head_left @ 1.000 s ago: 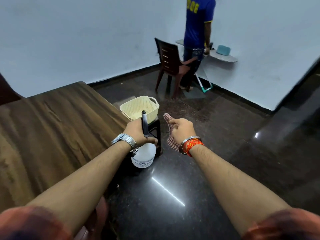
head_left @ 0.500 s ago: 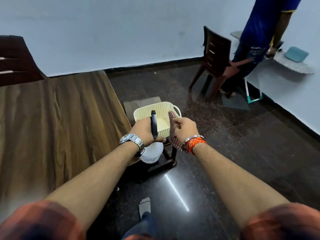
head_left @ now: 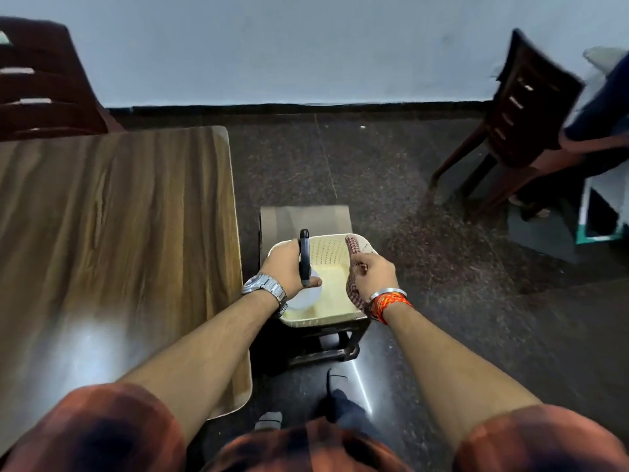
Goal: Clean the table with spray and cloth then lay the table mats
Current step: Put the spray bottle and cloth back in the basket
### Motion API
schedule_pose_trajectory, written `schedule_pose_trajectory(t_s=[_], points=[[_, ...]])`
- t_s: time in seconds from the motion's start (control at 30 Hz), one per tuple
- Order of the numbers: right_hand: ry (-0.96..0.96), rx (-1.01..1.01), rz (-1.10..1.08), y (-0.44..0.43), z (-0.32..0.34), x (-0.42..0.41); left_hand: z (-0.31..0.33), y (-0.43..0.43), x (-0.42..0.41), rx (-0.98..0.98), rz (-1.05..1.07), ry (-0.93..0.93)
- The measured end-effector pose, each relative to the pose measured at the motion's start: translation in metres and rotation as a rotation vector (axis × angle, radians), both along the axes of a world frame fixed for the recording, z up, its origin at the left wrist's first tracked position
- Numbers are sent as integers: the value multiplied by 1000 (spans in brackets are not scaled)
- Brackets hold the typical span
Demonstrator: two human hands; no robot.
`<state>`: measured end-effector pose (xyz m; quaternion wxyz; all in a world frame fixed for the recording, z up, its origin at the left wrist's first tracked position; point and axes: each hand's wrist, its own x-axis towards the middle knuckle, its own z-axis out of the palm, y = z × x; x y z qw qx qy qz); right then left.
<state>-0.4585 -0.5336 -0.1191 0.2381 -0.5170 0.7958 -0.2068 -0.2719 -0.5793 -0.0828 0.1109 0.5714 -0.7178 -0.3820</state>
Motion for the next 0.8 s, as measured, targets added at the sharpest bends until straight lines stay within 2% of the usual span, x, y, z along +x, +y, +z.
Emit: schedule_pose_trajectory(t_s=[0.23,0.4,0.47,0.63,0.8], points=[[14,142,249,-53,-69,-38,-65,-37,-35,137,123,-39],[21,248,308,-66,-102,-54,-101,-42,-43,216,195,-73],[1,290,325,-65,-108,-52,-114,-40,-44,266,203,-92],[39,457,565,-62,-122,-34,-134,-36,-38,342,218,-118],[33,447,553,-49,-117,-25,-134,-32,-30,402,278,-120]])
